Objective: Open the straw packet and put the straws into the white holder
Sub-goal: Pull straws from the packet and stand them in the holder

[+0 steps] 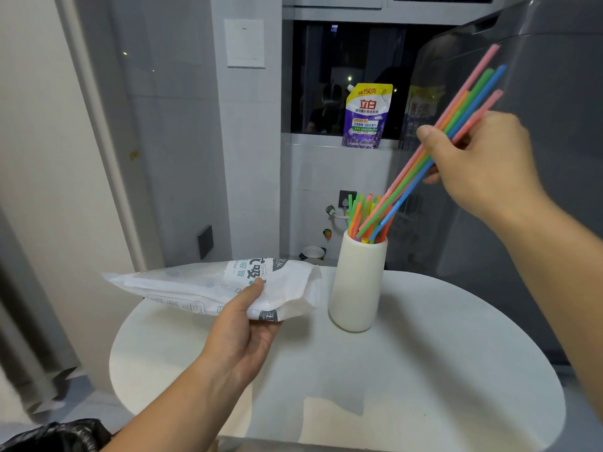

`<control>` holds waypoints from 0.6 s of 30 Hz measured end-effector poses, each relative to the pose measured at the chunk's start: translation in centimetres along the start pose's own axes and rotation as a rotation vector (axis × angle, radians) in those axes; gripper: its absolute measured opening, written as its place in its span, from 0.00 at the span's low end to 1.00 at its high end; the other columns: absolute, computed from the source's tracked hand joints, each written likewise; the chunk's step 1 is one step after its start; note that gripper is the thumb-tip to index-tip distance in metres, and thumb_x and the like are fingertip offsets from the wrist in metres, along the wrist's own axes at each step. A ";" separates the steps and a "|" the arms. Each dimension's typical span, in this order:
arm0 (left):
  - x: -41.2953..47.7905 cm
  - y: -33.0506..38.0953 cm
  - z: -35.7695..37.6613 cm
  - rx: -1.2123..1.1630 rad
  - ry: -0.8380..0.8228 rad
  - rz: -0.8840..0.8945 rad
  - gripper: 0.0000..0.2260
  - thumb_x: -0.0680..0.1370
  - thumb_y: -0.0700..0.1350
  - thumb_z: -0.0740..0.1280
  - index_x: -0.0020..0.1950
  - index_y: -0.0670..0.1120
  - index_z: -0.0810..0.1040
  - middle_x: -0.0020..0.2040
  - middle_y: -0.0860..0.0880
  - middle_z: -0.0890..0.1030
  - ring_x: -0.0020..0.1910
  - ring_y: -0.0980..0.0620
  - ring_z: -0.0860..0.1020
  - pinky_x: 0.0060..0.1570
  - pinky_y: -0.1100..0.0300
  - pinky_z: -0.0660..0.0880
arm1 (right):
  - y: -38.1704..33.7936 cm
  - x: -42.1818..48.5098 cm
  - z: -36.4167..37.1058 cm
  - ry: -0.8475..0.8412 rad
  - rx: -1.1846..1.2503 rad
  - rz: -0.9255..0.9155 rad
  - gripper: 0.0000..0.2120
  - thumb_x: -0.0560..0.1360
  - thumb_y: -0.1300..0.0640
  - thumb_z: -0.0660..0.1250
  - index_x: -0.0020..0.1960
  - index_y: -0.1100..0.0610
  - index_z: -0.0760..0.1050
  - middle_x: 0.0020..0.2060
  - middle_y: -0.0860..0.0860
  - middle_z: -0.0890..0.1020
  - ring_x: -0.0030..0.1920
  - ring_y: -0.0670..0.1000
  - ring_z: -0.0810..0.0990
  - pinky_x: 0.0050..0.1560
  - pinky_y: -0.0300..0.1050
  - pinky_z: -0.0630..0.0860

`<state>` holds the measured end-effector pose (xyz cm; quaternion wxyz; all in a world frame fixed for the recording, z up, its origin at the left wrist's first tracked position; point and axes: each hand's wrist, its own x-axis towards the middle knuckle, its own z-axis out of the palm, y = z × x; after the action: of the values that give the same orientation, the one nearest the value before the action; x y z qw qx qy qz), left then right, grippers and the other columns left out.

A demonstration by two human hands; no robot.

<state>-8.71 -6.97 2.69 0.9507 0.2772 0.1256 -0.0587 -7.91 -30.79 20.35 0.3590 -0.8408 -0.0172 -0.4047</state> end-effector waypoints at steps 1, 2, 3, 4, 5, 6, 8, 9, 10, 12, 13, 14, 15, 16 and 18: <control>-0.1 0.0 0.1 0.004 0.001 -0.001 0.09 0.81 0.38 0.66 0.60 0.38 0.79 0.50 0.42 0.88 0.44 0.47 0.88 0.37 0.55 0.84 | -0.2 0.3 0.2 -0.014 -0.007 -0.008 0.15 0.78 0.46 0.66 0.54 0.57 0.80 0.45 0.50 0.83 0.38 0.46 0.83 0.34 0.32 0.76; -0.1 -0.1 0.1 0.006 0.002 -0.002 0.09 0.81 0.38 0.66 0.60 0.38 0.79 0.51 0.42 0.88 0.44 0.47 0.88 0.37 0.55 0.85 | -0.4 0.6 0.5 -0.028 -0.015 -0.014 0.16 0.78 0.46 0.66 0.56 0.58 0.80 0.46 0.50 0.82 0.40 0.47 0.83 0.33 0.30 0.76; -0.1 -0.1 0.1 0.005 0.003 -0.002 0.09 0.81 0.38 0.66 0.60 0.38 0.80 0.51 0.42 0.88 0.44 0.47 0.88 0.37 0.55 0.84 | -0.6 0.9 0.8 -0.042 -0.023 -0.017 0.16 0.78 0.46 0.66 0.57 0.58 0.80 0.47 0.49 0.82 0.41 0.48 0.83 0.31 0.28 0.74; -0.1 -0.1 0.1 0.004 0.003 -0.002 0.09 0.81 0.38 0.66 0.60 0.38 0.80 0.51 0.42 0.88 0.45 0.47 0.88 0.36 0.56 0.84 | -0.7 1.3 1.0 -0.052 -0.034 -0.020 0.16 0.78 0.46 0.66 0.58 0.58 0.79 0.47 0.49 0.81 0.40 0.48 0.83 0.30 0.27 0.73; -0.1 -0.2 0.1 0.003 0.003 -0.002 0.10 0.81 0.38 0.66 0.61 0.38 0.79 0.52 0.42 0.88 0.45 0.47 0.87 0.36 0.56 0.84 | -0.8 1.6 1.2 -0.057 -0.046 -0.025 0.16 0.78 0.46 0.66 0.57 0.58 0.79 0.46 0.49 0.81 0.40 0.49 0.82 0.29 0.27 0.73; -0.1 -0.2 0.1 0.002 0.003 -0.003 0.11 0.81 0.38 0.66 0.62 0.38 0.79 0.53 0.42 0.87 0.46 0.47 0.87 0.36 0.56 0.84 | -0.8 1.9 1.4 -0.059 -0.055 -0.030 0.17 0.78 0.46 0.66 0.57 0.58 0.79 0.46 0.50 0.82 0.40 0.49 0.82 0.30 0.29 0.73; 0.0 -0.1 0.0 0.000 0.000 -0.005 0.11 0.81 0.38 0.67 0.63 0.38 0.79 0.53 0.42 0.87 0.46 0.47 0.87 0.38 0.55 0.85 | -0.9 2.5 1.7 -0.060 -0.065 -0.031 0.18 0.78 0.45 0.66 0.57 0.58 0.79 0.47 0.51 0.82 0.41 0.51 0.83 0.34 0.33 0.75; 0.0 -0.1 0.0 0.000 -0.001 -0.004 0.11 0.81 0.38 0.67 0.62 0.38 0.79 0.53 0.42 0.88 0.46 0.47 0.87 0.39 0.55 0.85 | -0.9 2.7 1.8 -0.061 -0.070 -0.028 0.18 0.78 0.45 0.66 0.58 0.58 0.78 0.48 0.52 0.82 0.43 0.52 0.84 0.36 0.35 0.77; -0.1 -0.1 0.0 0.003 -0.003 -0.004 0.11 0.81 0.38 0.67 0.62 0.38 0.79 0.52 0.42 0.88 0.46 0.47 0.88 0.40 0.54 0.85 | -0.9 2.9 1.9 -0.062 -0.075 -0.025 0.18 0.78 0.45 0.66 0.58 0.58 0.78 0.49 0.51 0.82 0.44 0.52 0.84 0.38 0.38 0.78; -0.1 0.0 0.1 0.007 -0.002 -0.002 0.10 0.81 0.38 0.67 0.61 0.38 0.79 0.51 0.42 0.88 0.47 0.47 0.87 0.46 0.52 0.83 | -0.9 3.2 2.1 -0.066 -0.082 -0.023 0.19 0.78 0.45 0.66 0.60 0.58 0.78 0.49 0.51 0.81 0.45 0.53 0.84 0.42 0.42 0.80; -0.1 0.0 0.1 0.008 0.000 0.000 0.10 0.81 0.38 0.67 0.61 0.38 0.80 0.51 0.42 0.88 0.48 0.46 0.87 0.48 0.51 0.83 | -1.0 3.2 2.2 -0.070 -0.084 -0.023 0.19 0.78 0.45 0.66 0.60 0.58 0.77 0.49 0.50 0.81 0.45 0.53 0.84 0.43 0.44 0.81; -0.1 0.1 0.1 0.010 -0.001 0.001 0.10 0.81 0.38 0.67 0.61 0.38 0.80 0.52 0.42 0.88 0.50 0.46 0.86 0.48 0.51 0.83 | -1.0 3.3 2.3 -0.075 -0.087 -0.024 0.19 0.78 0.46 0.66 0.60 0.58 0.77 0.49 0.50 0.81 0.45 0.52 0.84 0.44 0.45 0.81; -0.1 0.1 0.1 0.012 -0.005 0.000 0.11 0.81 0.38 0.66 0.62 0.38 0.79 0.52 0.42 0.88 0.50 0.46 0.86 0.47 0.51 0.84 | -1.0 3.4 2.3 -0.079 -0.093 -0.028 0.19 0.78 0.46 0.66 0.61 0.58 0.77 0.48 0.50 0.80 0.45 0.52 0.84 0.43 0.44 0.81; 0.0 0.0 0.0 0.014 -0.011 -0.002 0.11 0.81 0.38 0.66 0.62 0.38 0.79 0.54 0.42 0.87 0.50 0.46 0.86 0.45 0.53 0.85 | -1.1 3.5 2.3 -0.082 -0.101 -0.032 0.19 0.78 0.46 0.66 0.61 0.58 0.77 0.48 0.50 0.80 0.44 0.52 0.84 0.41 0.42 0.80; 0.0 0.0 0.0 0.011 -0.017 -0.005 0.13 0.81 0.38 0.66 0.64 0.38 0.78 0.56 0.42 0.87 0.52 0.46 0.86 0.42 0.54 0.85 | -1.2 3.7 2.3 -0.089 -0.114 -0.040 0.19 0.78 0.46 0.66 0.60 0.58 0.77 0.48 0.50 0.80 0.42 0.51 0.83 0.36 0.37 0.77</control>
<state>-8.66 -6.93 2.69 0.9500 0.2818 0.1178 -0.0641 -4.28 -29.50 22.67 0.3012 -0.8766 -0.0265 -0.3745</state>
